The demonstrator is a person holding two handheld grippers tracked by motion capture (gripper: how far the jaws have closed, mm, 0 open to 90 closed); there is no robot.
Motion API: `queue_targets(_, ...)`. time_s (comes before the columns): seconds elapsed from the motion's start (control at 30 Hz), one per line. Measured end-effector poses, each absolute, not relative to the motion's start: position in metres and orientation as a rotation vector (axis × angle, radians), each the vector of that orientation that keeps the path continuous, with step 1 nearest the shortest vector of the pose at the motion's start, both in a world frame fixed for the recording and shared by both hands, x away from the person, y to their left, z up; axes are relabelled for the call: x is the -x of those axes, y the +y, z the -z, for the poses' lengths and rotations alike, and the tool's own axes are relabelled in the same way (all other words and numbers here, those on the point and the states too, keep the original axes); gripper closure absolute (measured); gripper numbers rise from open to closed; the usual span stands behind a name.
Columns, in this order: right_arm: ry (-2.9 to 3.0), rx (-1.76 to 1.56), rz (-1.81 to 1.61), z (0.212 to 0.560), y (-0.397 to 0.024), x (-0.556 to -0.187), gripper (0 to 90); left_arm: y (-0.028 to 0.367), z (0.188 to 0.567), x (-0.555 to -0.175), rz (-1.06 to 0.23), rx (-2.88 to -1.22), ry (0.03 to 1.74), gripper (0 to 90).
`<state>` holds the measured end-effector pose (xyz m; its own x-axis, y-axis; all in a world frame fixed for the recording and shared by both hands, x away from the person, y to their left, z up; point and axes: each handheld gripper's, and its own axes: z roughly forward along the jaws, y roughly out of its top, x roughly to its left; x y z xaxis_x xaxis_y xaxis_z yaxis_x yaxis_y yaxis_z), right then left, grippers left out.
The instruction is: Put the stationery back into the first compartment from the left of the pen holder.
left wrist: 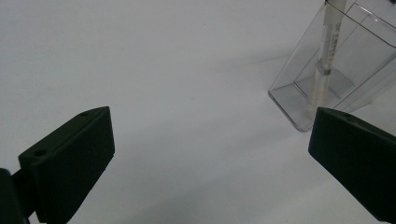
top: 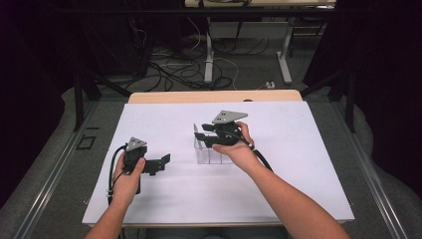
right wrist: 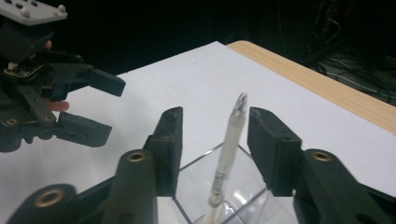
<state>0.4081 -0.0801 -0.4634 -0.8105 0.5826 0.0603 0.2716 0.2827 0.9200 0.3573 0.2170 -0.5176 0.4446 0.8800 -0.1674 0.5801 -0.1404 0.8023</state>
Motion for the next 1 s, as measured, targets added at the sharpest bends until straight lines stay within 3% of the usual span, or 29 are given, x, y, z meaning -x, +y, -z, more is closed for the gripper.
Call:
queue_targets(0.13, 2.228, -0.810, -1.549, 0.459, -0.090, -0.403, 45.9, 0.217, 0.517, -0.357, -0.439, -1.833, 1.241, 0.3)
queue_targets(0.4, 2.182, -0.924, -1.460, 0.457, -0.120, -0.398, 19.9, 0.218, 0.517, -0.357, -0.441, -1.832, 1.243, 0.3)
queue_targets(0.63, 2.115, -0.992, -1.385, 0.461, -0.151, -0.390, 13.7, 0.217, 0.517, -0.357, -0.442, -1.833, 1.245, 0.3)
queue_targets(0.73, 2.089, -1.027, -1.341, 0.463, -0.162, -0.386, 1.3, 0.217, 0.517, -0.358, -0.441, -1.832, 1.247, 0.2)
queue_targets(1.0, 2.040, -1.110, -1.278, 0.469, -0.183, -0.377, 0.0, 0.218, 0.516, -0.358, -0.443, -1.830, 1.253, 0.2)
